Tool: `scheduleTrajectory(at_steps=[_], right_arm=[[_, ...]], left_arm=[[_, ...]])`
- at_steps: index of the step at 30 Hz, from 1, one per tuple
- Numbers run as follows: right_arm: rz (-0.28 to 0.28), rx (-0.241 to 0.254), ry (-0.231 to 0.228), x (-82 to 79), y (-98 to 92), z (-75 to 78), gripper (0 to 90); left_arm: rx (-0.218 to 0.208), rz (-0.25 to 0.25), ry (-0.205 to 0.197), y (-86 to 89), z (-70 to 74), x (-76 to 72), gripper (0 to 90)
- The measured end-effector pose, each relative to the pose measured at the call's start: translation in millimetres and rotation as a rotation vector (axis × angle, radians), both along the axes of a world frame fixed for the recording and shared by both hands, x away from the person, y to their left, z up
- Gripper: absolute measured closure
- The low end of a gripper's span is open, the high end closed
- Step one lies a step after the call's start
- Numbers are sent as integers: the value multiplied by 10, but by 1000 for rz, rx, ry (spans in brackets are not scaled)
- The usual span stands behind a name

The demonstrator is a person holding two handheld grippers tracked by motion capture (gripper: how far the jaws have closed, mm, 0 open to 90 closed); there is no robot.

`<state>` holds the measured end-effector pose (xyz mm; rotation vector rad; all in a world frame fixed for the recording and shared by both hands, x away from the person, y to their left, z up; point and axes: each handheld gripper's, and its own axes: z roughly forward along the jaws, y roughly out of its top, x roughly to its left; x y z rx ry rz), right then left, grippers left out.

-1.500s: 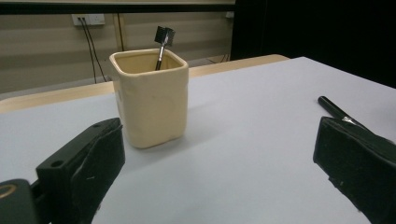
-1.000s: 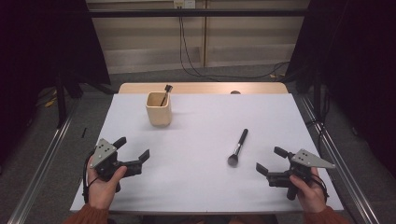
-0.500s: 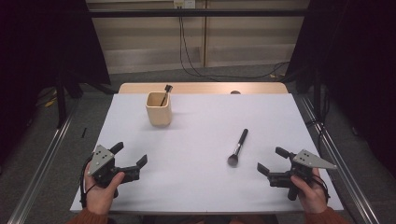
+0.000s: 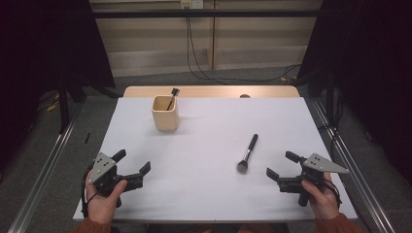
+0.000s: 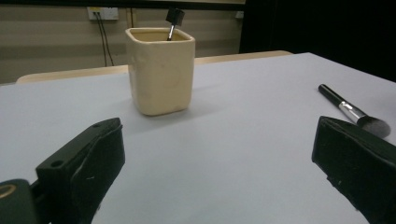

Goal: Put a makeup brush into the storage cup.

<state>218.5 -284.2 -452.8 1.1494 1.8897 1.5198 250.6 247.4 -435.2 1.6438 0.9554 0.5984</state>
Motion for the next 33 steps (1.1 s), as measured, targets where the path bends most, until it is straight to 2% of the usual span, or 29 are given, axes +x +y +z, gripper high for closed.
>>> scheduleTrajectory(at_steps=[2, 8, 14, 27, 30, 33], right_arm=[[0, -2, -8, 12, 2, 8, 3], [-9, 14, -11, 53, -5, 49, 0], [9, -13, -19, 166, 49, 93, 0], [33, -67, -4, 446, 148, 132, 0], [41, -80, 9, 506, 181, 138, 0], [32, -71, 34, 589, 205, 160, 0]], left_arm=[[13, -1, -1, 2, -1, -13, 29], [10, 7, -5, -3, 9, -25, 29], [14, 6, -2, 10, 1, -20, 31], [20, -1, -6, 20, 3, -15, 31], [26, -2, -9, 22, 8, -21, 31], [25, -2, -11, 20, 16, -28, 31]])
